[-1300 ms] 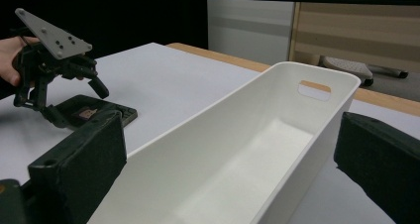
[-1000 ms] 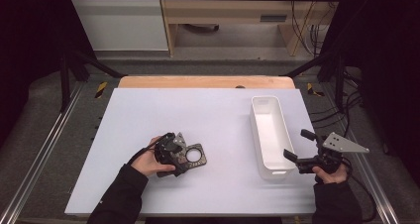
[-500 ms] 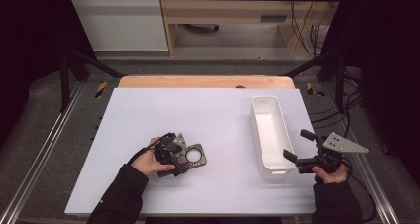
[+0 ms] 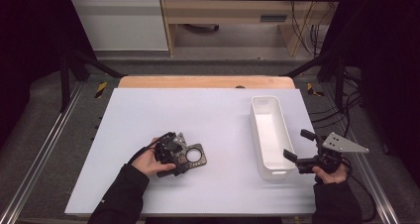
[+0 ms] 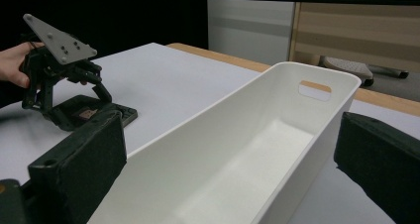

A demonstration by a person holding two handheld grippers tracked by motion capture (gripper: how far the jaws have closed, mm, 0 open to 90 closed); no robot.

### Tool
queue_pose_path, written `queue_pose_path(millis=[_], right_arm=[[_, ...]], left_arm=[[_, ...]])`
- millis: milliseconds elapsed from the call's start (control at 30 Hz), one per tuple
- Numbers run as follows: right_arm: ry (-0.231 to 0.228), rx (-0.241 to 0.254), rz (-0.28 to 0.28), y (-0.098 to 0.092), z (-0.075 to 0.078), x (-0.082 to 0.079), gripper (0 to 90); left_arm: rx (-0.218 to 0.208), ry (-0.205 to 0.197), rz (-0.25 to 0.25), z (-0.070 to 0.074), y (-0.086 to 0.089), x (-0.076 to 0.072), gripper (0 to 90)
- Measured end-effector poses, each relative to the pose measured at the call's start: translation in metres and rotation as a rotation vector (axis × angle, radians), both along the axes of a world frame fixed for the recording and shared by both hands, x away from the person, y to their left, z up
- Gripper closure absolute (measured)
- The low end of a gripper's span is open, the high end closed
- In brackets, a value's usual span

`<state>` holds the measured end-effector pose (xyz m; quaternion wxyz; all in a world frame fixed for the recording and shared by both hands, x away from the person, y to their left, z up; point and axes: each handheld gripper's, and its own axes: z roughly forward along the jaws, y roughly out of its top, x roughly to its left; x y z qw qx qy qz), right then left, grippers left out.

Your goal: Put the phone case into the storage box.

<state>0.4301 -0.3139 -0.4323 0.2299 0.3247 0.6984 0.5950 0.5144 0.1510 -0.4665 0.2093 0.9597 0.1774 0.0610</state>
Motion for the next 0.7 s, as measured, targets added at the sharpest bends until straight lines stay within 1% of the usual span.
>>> queue_pose_path(millis=[433,700], right_arm=[[-0.001,-0.001,0.002,0.0001,0.0000,0.0001,0.4],[0.000,0.000,0.004,0.0002,0.0001,0.0000,0.4]], left_arm=[[0.002,-0.005,-0.008,0.0009,-0.0005,-0.0014,10.8],[-0.003,0.001,-0.003,0.0014,0.0002,-0.0021,11.4]])
